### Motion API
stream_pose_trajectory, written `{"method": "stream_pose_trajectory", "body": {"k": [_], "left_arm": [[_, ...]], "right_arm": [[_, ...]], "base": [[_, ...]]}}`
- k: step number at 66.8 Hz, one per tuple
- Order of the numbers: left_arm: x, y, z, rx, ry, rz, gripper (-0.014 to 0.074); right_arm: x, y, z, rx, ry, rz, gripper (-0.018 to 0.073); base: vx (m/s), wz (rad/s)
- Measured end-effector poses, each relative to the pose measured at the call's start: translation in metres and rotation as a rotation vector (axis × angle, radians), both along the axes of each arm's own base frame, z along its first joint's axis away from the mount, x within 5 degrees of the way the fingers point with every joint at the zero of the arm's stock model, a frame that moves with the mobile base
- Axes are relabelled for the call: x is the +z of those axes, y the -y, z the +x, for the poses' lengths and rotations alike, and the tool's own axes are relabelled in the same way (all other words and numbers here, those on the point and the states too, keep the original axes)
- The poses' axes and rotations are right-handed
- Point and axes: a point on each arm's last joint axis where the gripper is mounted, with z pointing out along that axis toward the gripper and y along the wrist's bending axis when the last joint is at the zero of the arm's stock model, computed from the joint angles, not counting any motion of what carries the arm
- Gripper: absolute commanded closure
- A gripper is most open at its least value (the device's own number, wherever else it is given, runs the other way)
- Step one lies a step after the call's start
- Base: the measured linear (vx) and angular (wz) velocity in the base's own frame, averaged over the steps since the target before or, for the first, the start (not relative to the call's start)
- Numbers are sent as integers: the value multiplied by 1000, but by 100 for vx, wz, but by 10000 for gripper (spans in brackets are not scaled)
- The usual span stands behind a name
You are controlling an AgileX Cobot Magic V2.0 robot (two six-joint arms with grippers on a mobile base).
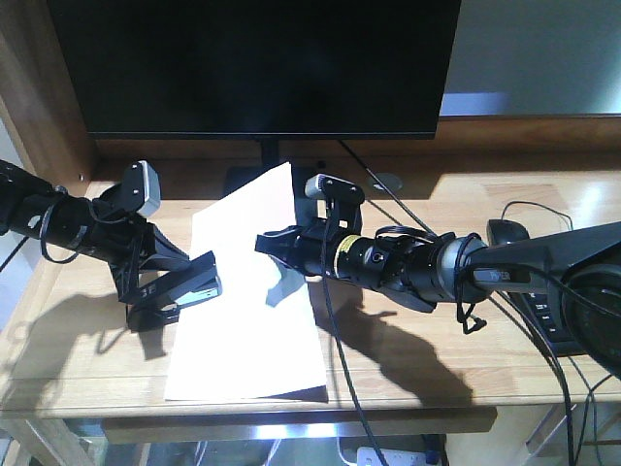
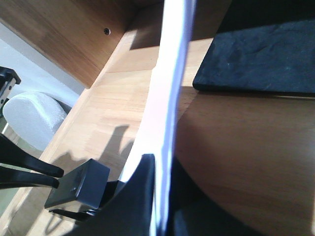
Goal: Grab stapler and paper to desk for stapling
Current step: 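Lay the paper flat under the stapler and release it with the right gripper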
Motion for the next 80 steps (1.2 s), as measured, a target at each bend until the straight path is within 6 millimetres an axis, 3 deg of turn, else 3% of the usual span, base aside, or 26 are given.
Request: {"method": "stream_pose_trajectory", "body": {"k": [22, 30, 59, 72, 80], "left_arm": [[0, 0, 0, 0, 0, 0, 603], [0, 0, 0, 0, 0, 0, 603], [0, 0, 0, 0, 0, 0, 603], [0, 0, 0, 0, 0, 0, 603], [0, 0, 0, 0, 0, 0, 603]], "right_arm": [[-1, 1, 0, -7, -7, -11, 118], [-2, 2, 0, -4, -5, -48, 37], [38, 36, 1, -117, 43, -455, 31], [73, 51, -6, -130, 116, -627, 31], [105, 61, -14, -167, 158, -679, 31]], "base": [[0, 0], [0, 0], [0, 0], [0, 0], [0, 0]]}}
